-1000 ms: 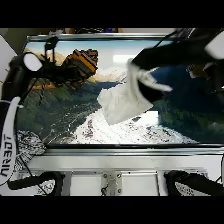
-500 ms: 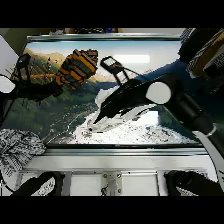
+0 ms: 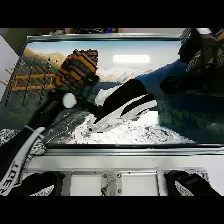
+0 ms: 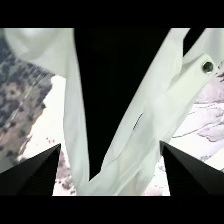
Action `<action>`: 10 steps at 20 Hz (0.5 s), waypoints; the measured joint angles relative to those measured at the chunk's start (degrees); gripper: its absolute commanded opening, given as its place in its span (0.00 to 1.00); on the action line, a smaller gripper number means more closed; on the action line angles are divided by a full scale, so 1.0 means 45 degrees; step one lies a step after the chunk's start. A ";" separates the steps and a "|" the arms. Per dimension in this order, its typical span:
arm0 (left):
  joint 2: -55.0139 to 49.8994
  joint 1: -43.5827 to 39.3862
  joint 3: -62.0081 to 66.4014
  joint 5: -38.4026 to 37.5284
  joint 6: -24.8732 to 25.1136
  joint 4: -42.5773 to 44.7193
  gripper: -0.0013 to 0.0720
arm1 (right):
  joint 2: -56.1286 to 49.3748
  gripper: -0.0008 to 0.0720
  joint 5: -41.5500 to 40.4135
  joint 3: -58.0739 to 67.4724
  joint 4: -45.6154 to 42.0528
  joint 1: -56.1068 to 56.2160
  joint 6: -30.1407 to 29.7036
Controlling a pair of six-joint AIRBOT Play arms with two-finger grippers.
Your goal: Fold the clothes and pants, and hang the long-sleeved shirts on hangers.
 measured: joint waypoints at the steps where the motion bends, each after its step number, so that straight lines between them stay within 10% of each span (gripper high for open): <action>1: -0.0520 -0.0622 0.0107 0.0335 -0.0112 0.0427 0.94 | 0.0160 0.69 0.0170 0.0000 -0.0053 -0.0257 0.0102; 10: -0.4867 -0.1821 0.3308 0.0471 -0.0578 0.1535 0.94 | 0.0534 0.69 0.0971 -0.1161 -0.0165 -0.0908 0.0714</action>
